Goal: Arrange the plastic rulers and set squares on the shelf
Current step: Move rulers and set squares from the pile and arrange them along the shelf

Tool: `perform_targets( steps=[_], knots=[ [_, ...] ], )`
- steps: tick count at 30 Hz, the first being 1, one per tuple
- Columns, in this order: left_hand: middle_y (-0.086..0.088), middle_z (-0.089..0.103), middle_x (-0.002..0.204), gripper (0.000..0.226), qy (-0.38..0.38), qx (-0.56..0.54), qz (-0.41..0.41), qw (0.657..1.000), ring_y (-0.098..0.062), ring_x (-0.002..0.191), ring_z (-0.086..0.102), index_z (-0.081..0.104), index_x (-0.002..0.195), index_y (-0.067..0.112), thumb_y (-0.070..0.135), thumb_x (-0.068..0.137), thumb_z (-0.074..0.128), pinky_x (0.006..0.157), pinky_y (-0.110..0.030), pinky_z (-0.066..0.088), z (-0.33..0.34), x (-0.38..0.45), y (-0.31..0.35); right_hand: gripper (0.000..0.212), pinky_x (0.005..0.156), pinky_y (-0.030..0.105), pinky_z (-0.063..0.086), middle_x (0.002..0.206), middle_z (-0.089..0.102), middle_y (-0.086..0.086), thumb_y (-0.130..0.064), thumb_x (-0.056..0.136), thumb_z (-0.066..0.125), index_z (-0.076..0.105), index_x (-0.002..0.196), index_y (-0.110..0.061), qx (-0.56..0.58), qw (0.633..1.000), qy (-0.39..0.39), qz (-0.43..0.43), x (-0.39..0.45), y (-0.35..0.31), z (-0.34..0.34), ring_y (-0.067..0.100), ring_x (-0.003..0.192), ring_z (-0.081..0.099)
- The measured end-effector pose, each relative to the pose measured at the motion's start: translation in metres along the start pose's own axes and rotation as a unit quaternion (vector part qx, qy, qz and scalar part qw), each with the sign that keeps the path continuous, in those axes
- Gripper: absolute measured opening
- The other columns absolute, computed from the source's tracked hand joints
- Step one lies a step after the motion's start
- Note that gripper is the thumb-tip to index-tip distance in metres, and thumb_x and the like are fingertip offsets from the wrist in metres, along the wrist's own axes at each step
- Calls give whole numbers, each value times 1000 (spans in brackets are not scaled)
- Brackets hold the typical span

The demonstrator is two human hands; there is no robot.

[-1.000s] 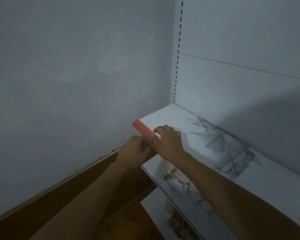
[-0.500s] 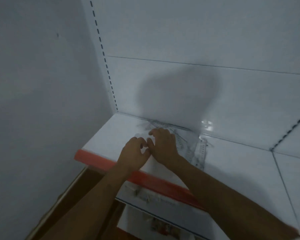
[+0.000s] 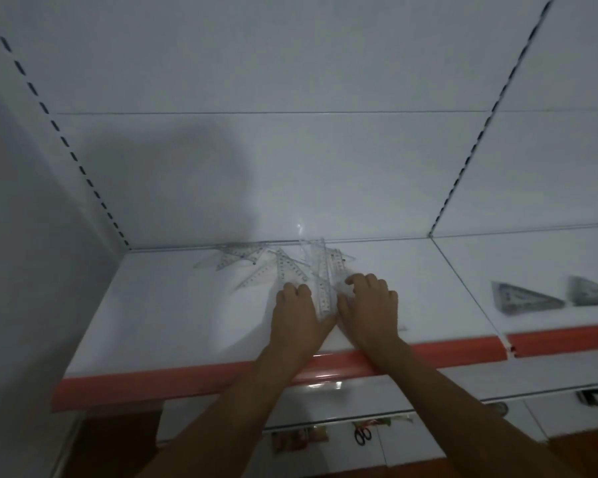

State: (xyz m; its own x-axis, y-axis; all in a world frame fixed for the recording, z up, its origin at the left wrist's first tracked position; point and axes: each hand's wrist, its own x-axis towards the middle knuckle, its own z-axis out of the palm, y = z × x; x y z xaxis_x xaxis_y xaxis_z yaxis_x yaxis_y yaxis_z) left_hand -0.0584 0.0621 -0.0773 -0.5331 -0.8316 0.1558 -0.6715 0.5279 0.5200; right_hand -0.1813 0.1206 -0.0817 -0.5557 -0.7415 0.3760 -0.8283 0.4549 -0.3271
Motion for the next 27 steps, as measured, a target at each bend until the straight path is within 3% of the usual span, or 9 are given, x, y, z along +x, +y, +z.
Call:
perform_targets(
  steps=[5,12,22,27],
  knots=[
    [-9,43,120,60,-10,-15,-8,1000,-23,110,44,51,120,6,47,80,67,93,-32,44,-2,3,-2,36,76,35,38,99,62,5,-41,83,63,62,107,-14,-16,1000,-10,24,-8,5,4,24,90,56],
    [-11,47,113,39,47,5,-12,999,-22,103,46,53,112,3,29,83,56,86,-29,43,6,-3,0,42,76,34,40,97,66,3,-47,78,68,65,107,-16,-18,1000,2,-5,-7,7,12,23,89,60],
    [-7,50,105,26,63,-41,-45,996,-19,96,48,48,104,8,10,79,56,84,-31,47,3,-2,0,30,76,36,42,97,66,6,-30,83,70,65,107,-13,34,999,-3,-11,-7,11,14,26,89,59],
    [-7,52,99,16,68,-45,-40,996,-21,89,50,45,97,10,2,85,50,79,-34,47,3,-3,0,16,73,33,37,94,68,6,-23,89,62,69,101,-14,29,1000,7,0,-6,10,11,26,85,60]
  ],
)
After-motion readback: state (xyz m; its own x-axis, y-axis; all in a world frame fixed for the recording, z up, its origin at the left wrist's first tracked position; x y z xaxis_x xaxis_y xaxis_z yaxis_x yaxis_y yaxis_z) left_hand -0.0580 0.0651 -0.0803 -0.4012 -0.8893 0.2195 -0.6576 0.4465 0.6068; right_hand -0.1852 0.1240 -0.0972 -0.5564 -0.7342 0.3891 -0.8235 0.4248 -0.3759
